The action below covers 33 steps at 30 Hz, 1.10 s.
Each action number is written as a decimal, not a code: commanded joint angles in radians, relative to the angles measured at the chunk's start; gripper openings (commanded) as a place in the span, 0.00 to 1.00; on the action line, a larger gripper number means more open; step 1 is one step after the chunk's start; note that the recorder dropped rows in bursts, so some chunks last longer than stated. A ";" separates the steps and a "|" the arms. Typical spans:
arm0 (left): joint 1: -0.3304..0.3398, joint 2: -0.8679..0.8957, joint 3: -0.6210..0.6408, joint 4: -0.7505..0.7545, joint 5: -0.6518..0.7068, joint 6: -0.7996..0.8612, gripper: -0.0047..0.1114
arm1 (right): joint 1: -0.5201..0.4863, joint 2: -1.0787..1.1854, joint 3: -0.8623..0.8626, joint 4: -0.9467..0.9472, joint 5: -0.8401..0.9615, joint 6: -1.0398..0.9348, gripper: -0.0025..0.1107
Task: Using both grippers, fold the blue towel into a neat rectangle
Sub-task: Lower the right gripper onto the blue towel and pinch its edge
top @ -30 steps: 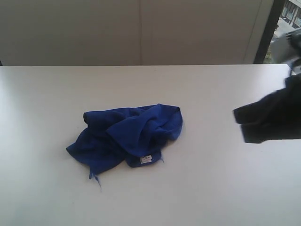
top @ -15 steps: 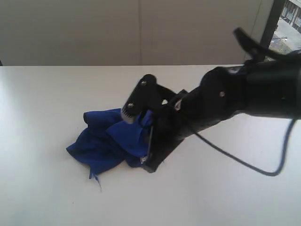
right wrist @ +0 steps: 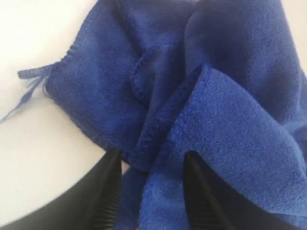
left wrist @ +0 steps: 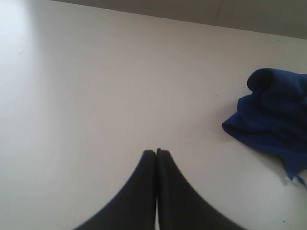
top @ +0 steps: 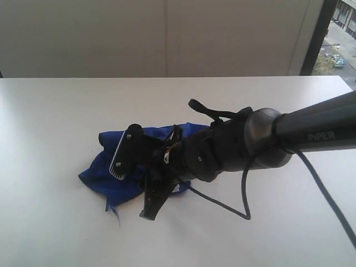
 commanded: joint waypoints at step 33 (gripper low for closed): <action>0.003 -0.004 0.004 0.000 0.009 0.002 0.04 | -0.071 0.024 -0.003 -0.129 0.007 -0.010 0.15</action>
